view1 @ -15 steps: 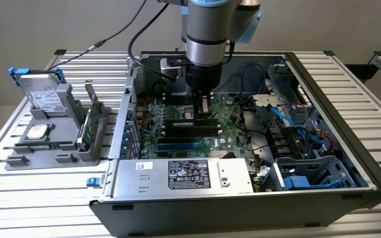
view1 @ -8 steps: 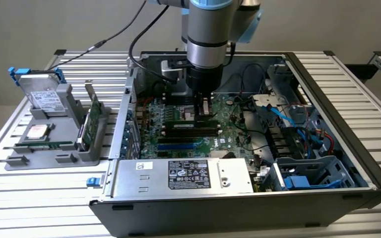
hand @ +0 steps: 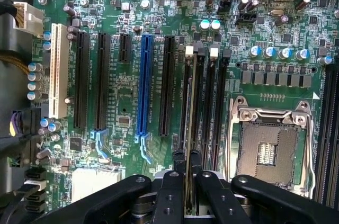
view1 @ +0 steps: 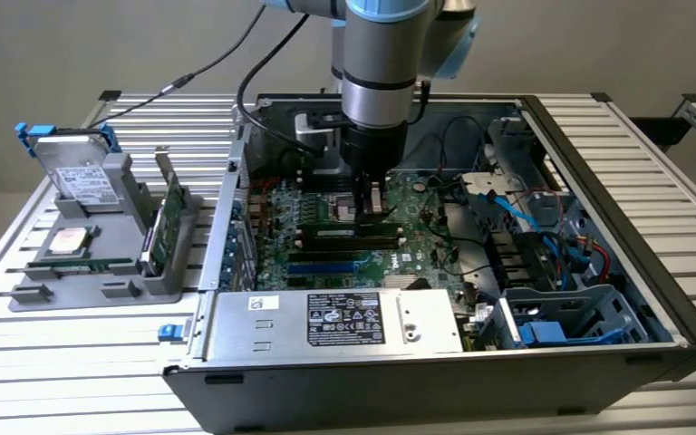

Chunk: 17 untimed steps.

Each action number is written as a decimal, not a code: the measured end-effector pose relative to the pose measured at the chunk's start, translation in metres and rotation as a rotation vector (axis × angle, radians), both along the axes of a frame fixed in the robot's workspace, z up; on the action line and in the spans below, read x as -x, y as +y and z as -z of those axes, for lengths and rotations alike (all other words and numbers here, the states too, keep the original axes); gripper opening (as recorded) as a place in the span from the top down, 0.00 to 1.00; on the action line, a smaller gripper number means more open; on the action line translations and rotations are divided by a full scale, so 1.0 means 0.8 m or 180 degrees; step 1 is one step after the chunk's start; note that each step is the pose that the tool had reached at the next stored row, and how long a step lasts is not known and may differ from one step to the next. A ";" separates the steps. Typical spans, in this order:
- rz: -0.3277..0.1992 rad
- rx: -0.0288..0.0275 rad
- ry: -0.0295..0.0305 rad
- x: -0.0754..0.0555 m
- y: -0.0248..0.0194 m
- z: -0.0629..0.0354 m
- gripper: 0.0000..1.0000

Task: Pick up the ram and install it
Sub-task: 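Insert the ram into the slot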

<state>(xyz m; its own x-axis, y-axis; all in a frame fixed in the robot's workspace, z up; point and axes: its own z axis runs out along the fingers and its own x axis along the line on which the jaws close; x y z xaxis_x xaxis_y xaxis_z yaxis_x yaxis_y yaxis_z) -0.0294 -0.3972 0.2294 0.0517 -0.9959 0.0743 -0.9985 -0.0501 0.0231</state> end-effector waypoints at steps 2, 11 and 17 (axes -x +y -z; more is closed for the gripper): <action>0.0000 0.0000 0.0000 0.000 0.0000 0.001 0.86; -0.0001 0.0032 0.0005 -0.002 0.0000 0.006 0.86; -0.0001 0.0040 0.0008 -0.003 0.0000 0.006 0.86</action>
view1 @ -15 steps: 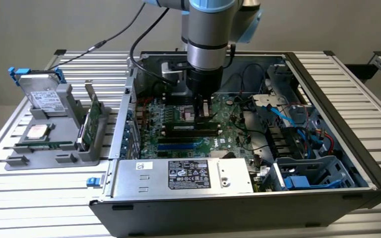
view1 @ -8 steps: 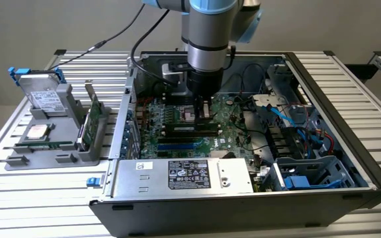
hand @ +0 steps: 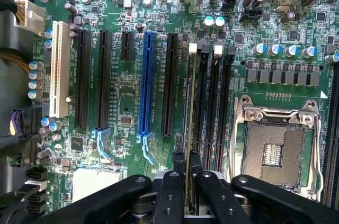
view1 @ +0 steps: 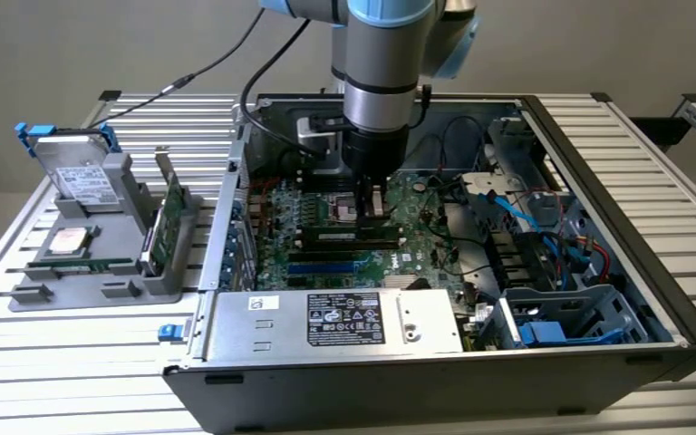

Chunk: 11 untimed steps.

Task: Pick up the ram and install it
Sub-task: 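Insert the ram into the slot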

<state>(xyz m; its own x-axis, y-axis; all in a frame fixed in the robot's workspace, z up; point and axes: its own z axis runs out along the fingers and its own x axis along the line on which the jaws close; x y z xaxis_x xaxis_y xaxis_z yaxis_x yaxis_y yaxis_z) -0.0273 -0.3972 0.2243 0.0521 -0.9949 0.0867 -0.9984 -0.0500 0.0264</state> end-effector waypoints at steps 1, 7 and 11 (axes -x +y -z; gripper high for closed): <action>0.0000 0.0000 0.0000 0.000 0.0000 0.000 0.86; 0.0000 0.0000 0.0000 0.000 0.0006 0.002 0.86; 0.0000 0.0001 0.0000 0.000 0.0008 0.003 0.86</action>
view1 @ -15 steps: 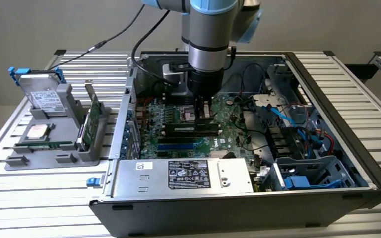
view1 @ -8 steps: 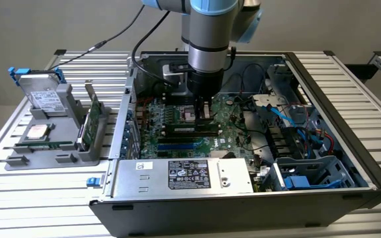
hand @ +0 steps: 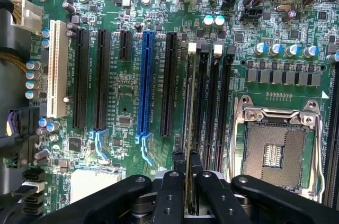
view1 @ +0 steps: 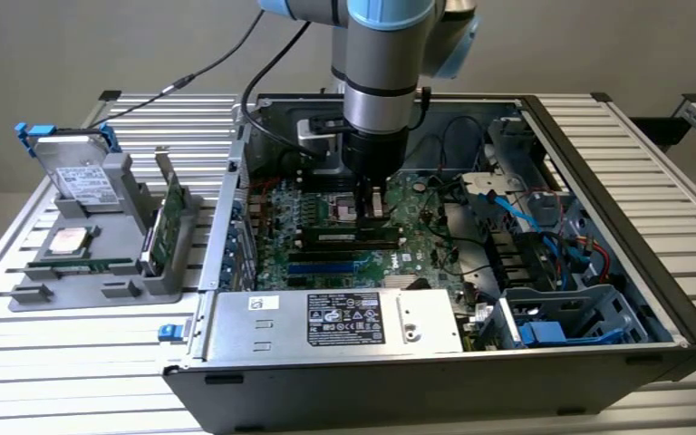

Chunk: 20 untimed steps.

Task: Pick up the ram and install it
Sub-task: 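Insert the ram into the slot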

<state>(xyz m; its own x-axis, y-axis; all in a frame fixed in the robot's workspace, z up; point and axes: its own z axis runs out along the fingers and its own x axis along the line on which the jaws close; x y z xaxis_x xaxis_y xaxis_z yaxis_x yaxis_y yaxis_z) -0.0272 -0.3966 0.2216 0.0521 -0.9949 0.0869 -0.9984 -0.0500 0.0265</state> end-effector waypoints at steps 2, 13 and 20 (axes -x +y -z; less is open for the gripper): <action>0.0000 0.0001 0.0000 0.000 0.0002 0.001 0.86; 0.0000 0.0006 0.0000 0.000 0.0032 0.005 0.86; 0.0000 0.0005 0.0000 0.000 0.0032 0.006 0.72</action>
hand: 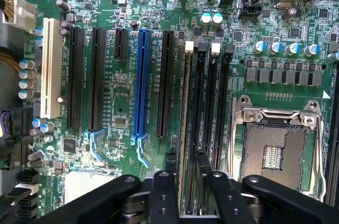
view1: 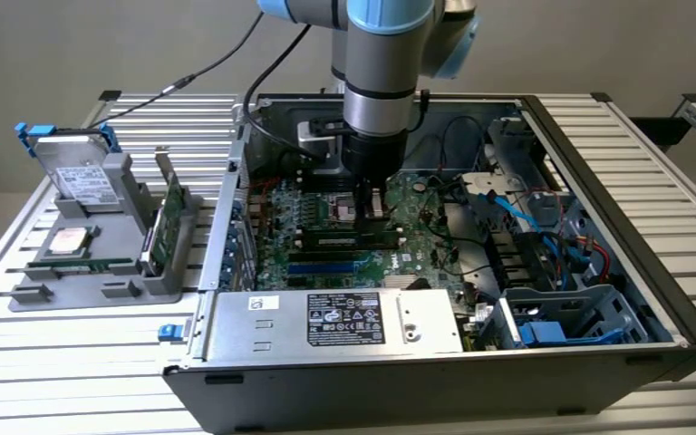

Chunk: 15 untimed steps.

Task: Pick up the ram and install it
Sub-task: 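Insert the ram into the slot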

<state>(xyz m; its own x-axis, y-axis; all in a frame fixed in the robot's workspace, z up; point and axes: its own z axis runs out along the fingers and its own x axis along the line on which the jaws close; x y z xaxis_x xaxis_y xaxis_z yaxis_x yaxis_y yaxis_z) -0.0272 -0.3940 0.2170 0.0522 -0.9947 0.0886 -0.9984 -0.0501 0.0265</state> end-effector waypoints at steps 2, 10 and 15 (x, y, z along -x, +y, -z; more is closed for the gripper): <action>-0.0003 0.0000 0.0000 0.000 0.0000 -0.002 0.66; -0.0012 0.0000 -0.0008 0.006 0.0032 -0.021 0.42; -0.0012 -0.0001 -0.0049 0.019 0.0035 -0.028 0.42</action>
<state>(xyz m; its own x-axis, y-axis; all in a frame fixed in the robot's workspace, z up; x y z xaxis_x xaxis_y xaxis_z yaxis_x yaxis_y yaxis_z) -0.0422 -0.3913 0.2395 0.0546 -0.9945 0.0892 -0.9985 -0.0538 0.0113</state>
